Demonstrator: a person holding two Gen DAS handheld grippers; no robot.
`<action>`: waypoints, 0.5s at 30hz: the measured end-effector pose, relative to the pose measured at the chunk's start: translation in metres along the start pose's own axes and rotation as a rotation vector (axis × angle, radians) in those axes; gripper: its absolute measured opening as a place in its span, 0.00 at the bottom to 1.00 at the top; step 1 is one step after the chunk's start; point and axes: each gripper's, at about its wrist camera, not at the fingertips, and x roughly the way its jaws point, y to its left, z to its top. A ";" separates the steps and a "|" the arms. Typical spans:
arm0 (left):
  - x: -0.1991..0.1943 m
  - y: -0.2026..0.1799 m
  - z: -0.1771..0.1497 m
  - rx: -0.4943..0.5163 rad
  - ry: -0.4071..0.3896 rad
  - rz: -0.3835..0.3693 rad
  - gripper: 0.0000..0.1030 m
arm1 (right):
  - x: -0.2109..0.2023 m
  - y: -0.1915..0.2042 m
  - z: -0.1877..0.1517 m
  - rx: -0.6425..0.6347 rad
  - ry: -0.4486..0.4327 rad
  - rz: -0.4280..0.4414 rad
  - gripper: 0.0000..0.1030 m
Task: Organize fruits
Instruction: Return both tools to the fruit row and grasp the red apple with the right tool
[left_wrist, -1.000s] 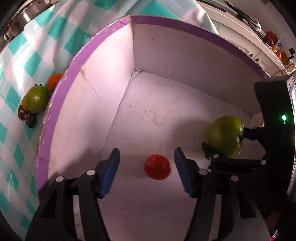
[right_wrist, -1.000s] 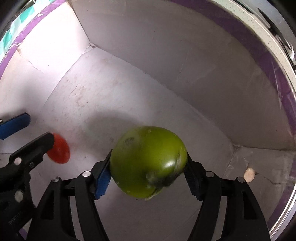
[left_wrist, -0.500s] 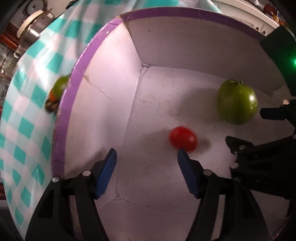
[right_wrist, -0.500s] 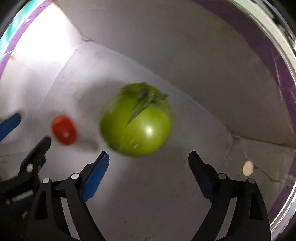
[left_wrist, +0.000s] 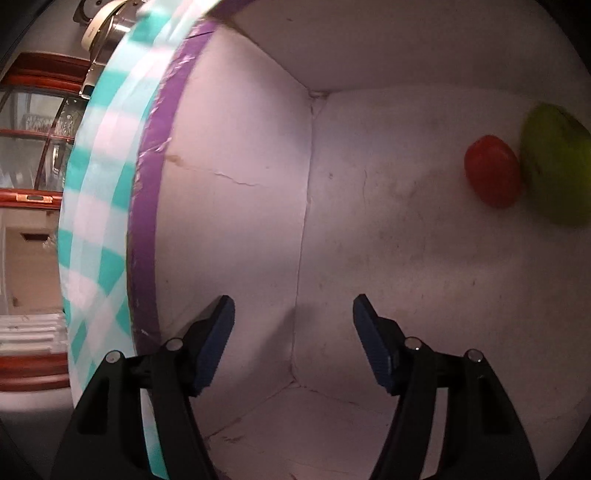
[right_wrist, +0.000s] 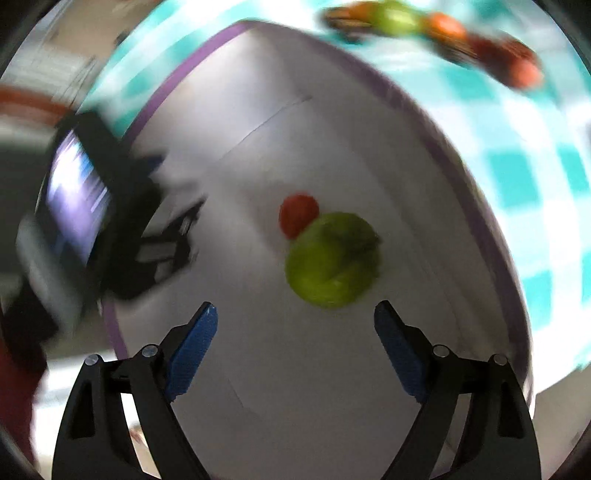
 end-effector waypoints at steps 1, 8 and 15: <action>0.007 0.014 -0.005 0.008 0.001 0.004 0.65 | 0.002 0.014 0.000 -0.075 0.006 0.002 0.82; 0.013 0.087 -0.018 -0.082 -0.104 -0.155 0.70 | -0.041 0.070 0.020 -0.463 -0.130 0.076 0.83; -0.102 0.150 0.027 -0.558 -0.477 -0.356 0.98 | -0.127 -0.065 0.085 -0.019 -0.560 0.084 0.86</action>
